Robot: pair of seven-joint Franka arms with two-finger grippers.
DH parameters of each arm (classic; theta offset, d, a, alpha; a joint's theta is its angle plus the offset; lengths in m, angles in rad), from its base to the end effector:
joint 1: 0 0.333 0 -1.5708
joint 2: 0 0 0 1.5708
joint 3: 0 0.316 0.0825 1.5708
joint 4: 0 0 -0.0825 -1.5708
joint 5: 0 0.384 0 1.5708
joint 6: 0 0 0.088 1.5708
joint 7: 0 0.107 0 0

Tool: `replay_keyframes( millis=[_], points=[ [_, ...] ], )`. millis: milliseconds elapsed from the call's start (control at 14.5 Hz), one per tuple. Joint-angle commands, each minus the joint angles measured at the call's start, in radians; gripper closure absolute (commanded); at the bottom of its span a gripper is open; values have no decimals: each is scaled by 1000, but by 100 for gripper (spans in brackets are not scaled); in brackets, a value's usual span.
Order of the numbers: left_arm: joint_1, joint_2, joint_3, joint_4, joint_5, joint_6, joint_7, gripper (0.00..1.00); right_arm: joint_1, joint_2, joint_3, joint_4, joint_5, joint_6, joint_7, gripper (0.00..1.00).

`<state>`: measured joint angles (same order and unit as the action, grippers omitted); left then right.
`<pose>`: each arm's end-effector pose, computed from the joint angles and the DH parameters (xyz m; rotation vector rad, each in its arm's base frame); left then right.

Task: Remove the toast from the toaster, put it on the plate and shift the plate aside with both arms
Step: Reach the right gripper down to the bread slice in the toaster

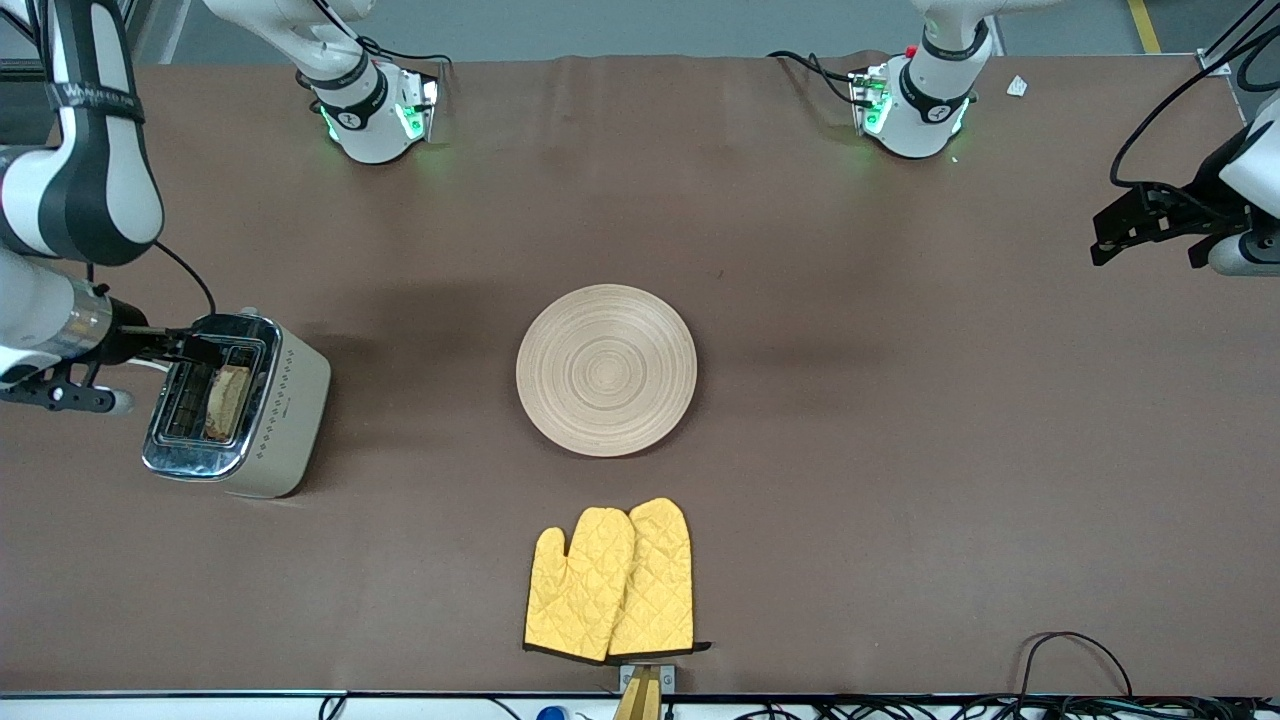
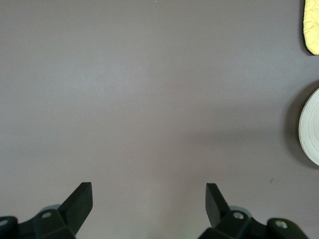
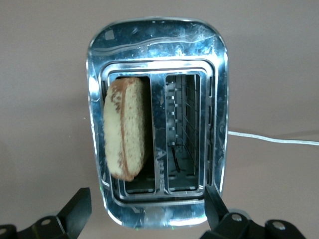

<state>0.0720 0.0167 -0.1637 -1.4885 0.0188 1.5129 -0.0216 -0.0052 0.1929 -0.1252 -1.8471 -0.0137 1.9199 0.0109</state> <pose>0.5522 -0.0478 0.6489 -3.1241 0.1077 -0.0138 0.5910 -0.0752 0.4114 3.0994 -0.2095 -0.1876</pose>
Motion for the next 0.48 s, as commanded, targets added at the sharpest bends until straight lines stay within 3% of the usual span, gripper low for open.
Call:
replay_keyframes(
  millis=[0,69,138,413],
  points=[
    [-9,22,-7,27,-3,-20,16,0,-1,20,13,-1,26,11,11,0],
    [-9,26,-7,27,-3,-20,14,0,7,25,13,-1,26,16,12,0],
    [-11,28,-7,25,-3,-20,14,0,10,37,15,0,27,22,12,9],
    [-12,31,-8,13,-5,-20,14,0,8,65,15,6,26,40,11,68]
  ],
)
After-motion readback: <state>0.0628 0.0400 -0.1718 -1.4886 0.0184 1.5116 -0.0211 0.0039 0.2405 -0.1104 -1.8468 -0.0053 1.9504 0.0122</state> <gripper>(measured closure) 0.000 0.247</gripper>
